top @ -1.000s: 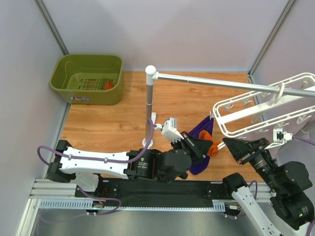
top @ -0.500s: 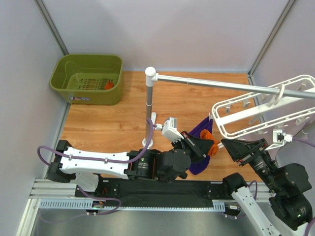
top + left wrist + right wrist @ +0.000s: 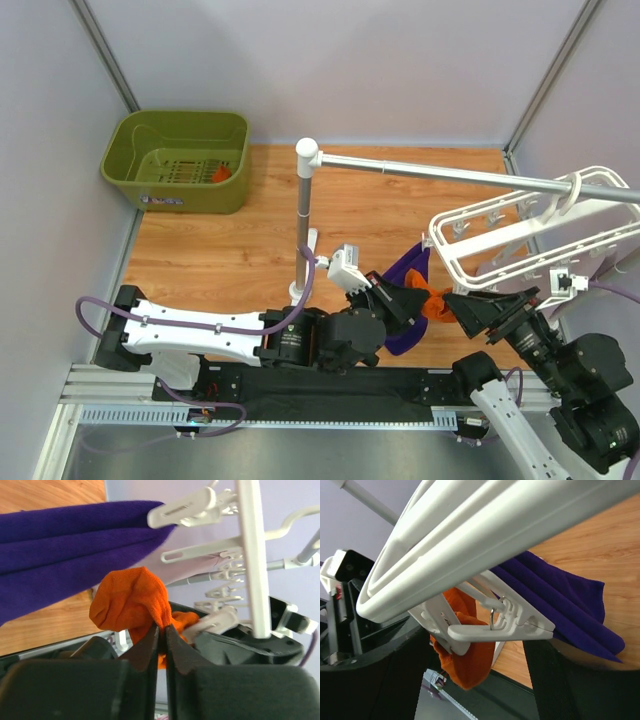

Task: Clip the socks to the hanger
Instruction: Clamp the sock onto the hanger.

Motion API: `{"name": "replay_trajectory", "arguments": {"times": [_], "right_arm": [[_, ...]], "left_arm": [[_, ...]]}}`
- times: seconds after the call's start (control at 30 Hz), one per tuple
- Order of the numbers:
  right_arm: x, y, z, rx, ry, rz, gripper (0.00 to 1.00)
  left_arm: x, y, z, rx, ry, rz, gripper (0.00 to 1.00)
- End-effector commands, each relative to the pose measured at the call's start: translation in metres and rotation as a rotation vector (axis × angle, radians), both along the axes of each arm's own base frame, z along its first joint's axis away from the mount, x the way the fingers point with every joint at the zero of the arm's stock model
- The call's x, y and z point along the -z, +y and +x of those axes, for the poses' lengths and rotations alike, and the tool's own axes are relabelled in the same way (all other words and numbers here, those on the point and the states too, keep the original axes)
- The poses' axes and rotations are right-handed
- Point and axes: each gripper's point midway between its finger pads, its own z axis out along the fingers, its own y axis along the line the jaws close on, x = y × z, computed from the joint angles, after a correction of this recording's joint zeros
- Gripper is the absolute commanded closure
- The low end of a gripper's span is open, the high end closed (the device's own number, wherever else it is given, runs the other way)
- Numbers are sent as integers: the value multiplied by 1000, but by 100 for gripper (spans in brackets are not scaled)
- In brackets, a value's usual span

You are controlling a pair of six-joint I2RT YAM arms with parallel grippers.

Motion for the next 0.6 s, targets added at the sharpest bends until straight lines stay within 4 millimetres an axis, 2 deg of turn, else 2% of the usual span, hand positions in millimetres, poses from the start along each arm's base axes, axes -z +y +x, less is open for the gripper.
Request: {"name": "replay_trajectory", "arguments": {"times": [0.0, 0.03, 0.07, 0.1, 0.13, 0.17, 0.23, 0.27, 0.3, 0.33, 0.37, 0.4, 0.47, 0.53, 0.57], "right_arm": [[-6, -11, -12, 23, -28, -52, 25], [-6, -13, -14, 26, -31, -64, 23], [-6, -15, -18, 25, -38, -92, 20], [-6, -17, -21, 23, -44, -105, 18], [-6, -18, -23, 21, -49, -121, 16], [-9, -21, -30, 18, -64, -145, 13], [-4, -25, -36, 12, -54, -194, 11], [-3, -27, -39, 10, -54, -214, 11], [-10, -32, -46, 15, -88, -242, 11], [-3, -36, -49, 20, -59, -270, 11], [-3, -42, -51, 44, -58, -288, 11], [-11, -49, -58, 65, -88, -300, 11], [-6, -62, -62, 115, -55, -330, 13], [-10, -74, -69, 157, -45, -343, 17], [-11, -82, -69, 201, -42, -353, 18]], "left_arm": [[-8, 20, 7, -34, -10, -30, 83], [-3, 22, 8, -36, -13, -19, 71], [-6, 28, 8, -35, -14, -25, 65], [7, 31, 8, -34, -17, 9, 60], [5, 38, 8, -32, -15, 6, 50], [19, 42, 9, -33, -16, 38, 47], [23, 53, 9, -24, -25, 51, 39], [35, 55, 7, -3, -41, 90, 37], [35, 57, 5, 13, -58, 106, 35], [36, 62, 4, 36, -94, 143, 33], [44, 62, -1, 80, -111, 183, 32], [45, 62, -4, 108, -134, 202, 32], [55, 62, -14, 217, -224, 288, 32], [53, 61, -23, 292, -303, 303, 33], [52, 54, -35, 374, -341, 286, 33]]}}
